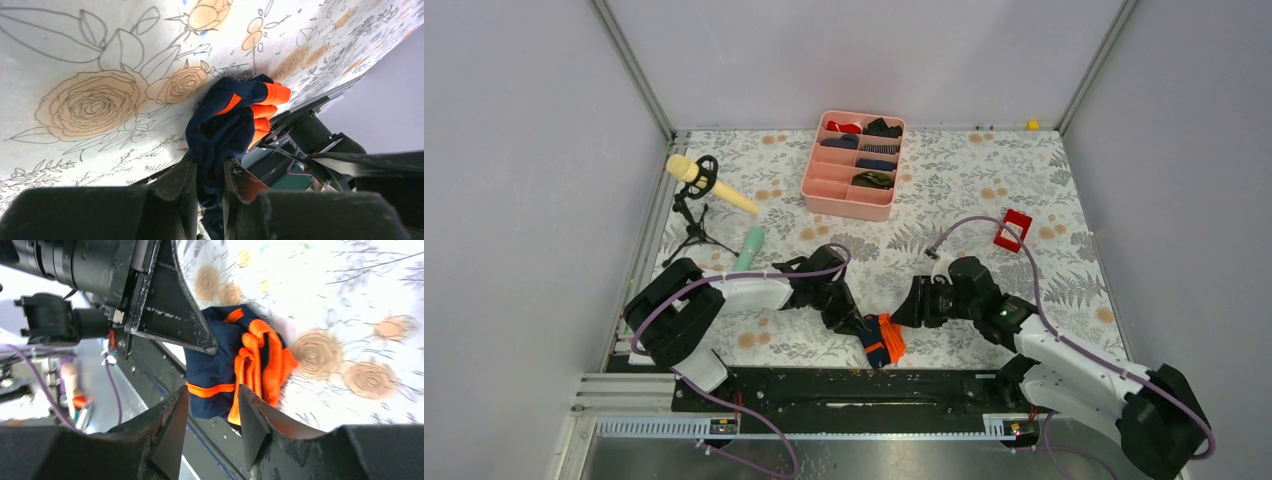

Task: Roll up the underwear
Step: Roll the underwear to the center of the board.

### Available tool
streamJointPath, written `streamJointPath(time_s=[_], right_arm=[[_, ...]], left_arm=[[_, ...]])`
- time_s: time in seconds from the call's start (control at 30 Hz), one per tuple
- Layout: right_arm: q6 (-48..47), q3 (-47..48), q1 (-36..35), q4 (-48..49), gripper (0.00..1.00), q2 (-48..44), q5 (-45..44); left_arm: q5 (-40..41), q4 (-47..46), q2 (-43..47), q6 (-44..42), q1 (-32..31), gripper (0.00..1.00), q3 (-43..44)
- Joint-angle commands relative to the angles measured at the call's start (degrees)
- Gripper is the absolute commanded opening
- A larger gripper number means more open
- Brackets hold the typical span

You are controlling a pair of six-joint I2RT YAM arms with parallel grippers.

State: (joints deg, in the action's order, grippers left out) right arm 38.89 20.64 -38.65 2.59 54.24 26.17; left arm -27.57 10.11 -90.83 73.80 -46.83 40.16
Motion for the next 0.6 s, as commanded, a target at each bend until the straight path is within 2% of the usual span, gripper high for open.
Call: streamJointPath(time_s=[0.0, 0.1, 0.2, 0.3, 0.43, 0.5, 0.57], right_arm=[[-6.24, 6.67, -2.46, -20.45, 0.49, -6.0, -15.62], [-6.1, 11.66, -11.02, -29.18, 0.48, -7.95, -32.28], [-1.83, 14.53, -20.87, -33.66, 0.49, -8.53, -44.48], [1.88, 17.4, -29.78, -35.94, 0.52, -5.32, -52.92], [4.75, 24.11, -41.89, -40.08, 0.6, 4.4, -63.0], [5.26, 27.01, -45.89, -40.57, 0.73, 9.05, -65.65], [4.92, 29.31, -47.9, -40.78, 0.75, 13.72, -66.16]], left_arm=[[4.01, 4.62, -0.95, 5.56, -0.27, 0.03, 2.38], [4.88, 6.61, -1.8, 7.37, -0.55, 0.03, 3.71], [6.9, 9.72, -0.95, 8.04, -0.95, 0.03, 4.86], [8.0, 12.0, 0.3, 7.58, -1.14, 0.03, 6.11], [8.74, 14.04, 0.48, 6.65, -1.18, 0.03, 7.6], [9.06, 14.06, 0.4, 6.75, -1.27, 0.03, 7.82], [8.94, 14.12, 0.15, 6.81, -1.33, 0.03, 8.03]])
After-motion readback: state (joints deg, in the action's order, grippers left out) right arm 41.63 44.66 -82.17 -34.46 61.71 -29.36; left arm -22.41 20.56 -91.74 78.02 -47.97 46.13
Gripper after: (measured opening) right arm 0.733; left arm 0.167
